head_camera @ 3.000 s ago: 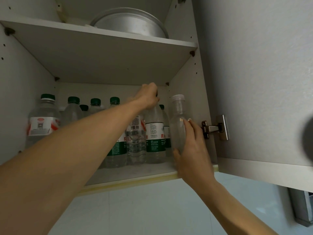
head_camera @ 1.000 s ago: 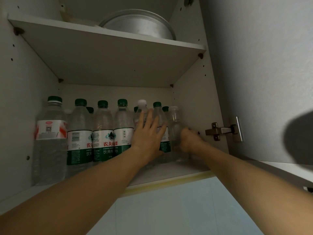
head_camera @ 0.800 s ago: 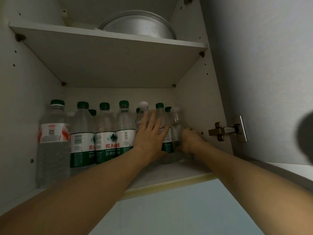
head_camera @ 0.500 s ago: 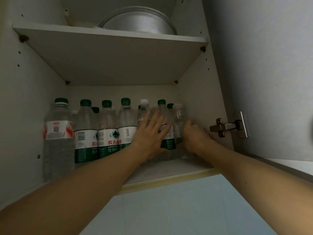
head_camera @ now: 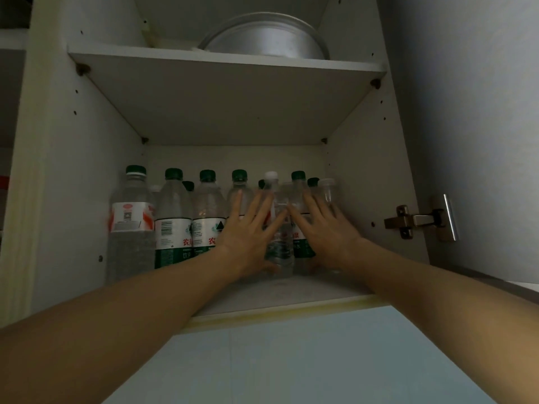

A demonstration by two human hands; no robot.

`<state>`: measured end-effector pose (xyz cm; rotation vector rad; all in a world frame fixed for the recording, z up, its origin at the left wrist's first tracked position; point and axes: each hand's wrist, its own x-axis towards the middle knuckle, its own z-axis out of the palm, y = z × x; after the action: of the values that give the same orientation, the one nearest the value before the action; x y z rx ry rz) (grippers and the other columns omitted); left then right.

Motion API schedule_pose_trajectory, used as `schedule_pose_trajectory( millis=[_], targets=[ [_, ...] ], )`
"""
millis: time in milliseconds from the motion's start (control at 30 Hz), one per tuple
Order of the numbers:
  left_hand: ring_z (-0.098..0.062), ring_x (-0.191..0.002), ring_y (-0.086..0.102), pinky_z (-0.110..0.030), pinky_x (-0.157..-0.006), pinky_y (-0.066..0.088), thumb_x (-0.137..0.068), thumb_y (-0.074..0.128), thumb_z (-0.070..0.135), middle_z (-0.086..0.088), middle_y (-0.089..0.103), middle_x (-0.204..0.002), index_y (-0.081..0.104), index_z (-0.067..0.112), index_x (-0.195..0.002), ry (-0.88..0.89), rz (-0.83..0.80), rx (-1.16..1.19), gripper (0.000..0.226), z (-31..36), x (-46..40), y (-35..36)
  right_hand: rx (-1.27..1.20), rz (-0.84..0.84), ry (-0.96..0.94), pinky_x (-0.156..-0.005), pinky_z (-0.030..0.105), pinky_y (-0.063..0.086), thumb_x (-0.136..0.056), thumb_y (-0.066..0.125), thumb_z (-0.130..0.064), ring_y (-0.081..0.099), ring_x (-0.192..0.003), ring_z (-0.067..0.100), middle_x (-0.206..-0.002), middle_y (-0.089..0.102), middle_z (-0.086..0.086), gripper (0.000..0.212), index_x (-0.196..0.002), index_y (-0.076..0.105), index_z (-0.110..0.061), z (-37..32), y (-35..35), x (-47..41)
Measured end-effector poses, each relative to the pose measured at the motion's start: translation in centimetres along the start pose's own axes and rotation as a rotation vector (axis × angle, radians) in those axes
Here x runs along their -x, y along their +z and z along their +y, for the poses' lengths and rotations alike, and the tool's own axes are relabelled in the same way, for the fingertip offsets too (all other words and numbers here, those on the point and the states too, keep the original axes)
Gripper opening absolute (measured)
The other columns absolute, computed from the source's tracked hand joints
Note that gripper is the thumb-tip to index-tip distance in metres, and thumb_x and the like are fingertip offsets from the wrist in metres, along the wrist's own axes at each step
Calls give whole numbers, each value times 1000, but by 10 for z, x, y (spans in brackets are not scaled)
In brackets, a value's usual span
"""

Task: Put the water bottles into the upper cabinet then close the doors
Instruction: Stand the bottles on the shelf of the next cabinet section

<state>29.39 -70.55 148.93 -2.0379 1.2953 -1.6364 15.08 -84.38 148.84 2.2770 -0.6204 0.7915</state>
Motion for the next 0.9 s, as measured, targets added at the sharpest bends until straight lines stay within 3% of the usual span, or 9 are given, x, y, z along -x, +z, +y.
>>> schedule_pose_trajectory(
  millis=[267,433,567,667,733,800,900],
  targets=[
    [-39,-150,-23,-65,-118,-4,-76,21,95,-21,-40,-156,-33,21,-152,55,45,-20,119,-11,1,19,31,37,-32,-120,57,22,-67,82,-64,-2,-151,44,-161,-20,24,145,-154,-27,-23,1,0,-1],
    [-39,-150,-25,-60,-120,-7,-80,16,92,-21,-39,-156,-30,20,-154,71,-21,-42,113,-10,4,8,6,5,-34,-122,57,16,-80,79,-49,-8,-152,43,-160,-25,24,132,-154,-28,-25,3,1,4],
    [-37,-153,-16,-60,-121,-3,-87,26,85,-17,-22,-165,-15,22,-159,1,34,35,104,-33,18,-19,-112,56,-72,-121,57,11,-79,72,-62,-9,-152,42,-163,-19,20,128,-156,-23,-26,-7,-16,2],
    [-38,-150,14,-57,-122,16,-87,46,76,-19,12,-164,17,18,-157,-78,103,53,95,-66,45,-36,-145,147,-199,-120,55,15,-80,68,-66,-4,-152,38,-165,-10,15,118,-158,-12,-28,-28,-33,-1],
    [-29,-123,44,-46,-102,44,-83,59,71,-15,43,-141,43,16,-135,-170,113,82,78,-87,68,-41,-174,206,-293,-117,53,28,-82,68,-63,11,-149,35,-163,7,12,104,-157,5,-29,-46,-45,-4],
    [-19,-95,50,-36,-77,50,-80,66,70,-7,56,-120,49,19,-116,-311,16,197,65,-105,90,-42,-200,271,-382,-102,46,48,-85,68,-59,36,-132,27,-148,33,11,84,-150,26,-25,-65,-54,-8],
    [-21,-91,60,-33,-67,50,-75,68,74,-6,62,-116,47,18,-128,-485,-225,222,80,-114,114,-37,-223,232,-408,-84,42,54,-89,61,-60,52,-111,23,-128,50,8,68,-138,37,-20,-95,-65,-20]
  ],
)
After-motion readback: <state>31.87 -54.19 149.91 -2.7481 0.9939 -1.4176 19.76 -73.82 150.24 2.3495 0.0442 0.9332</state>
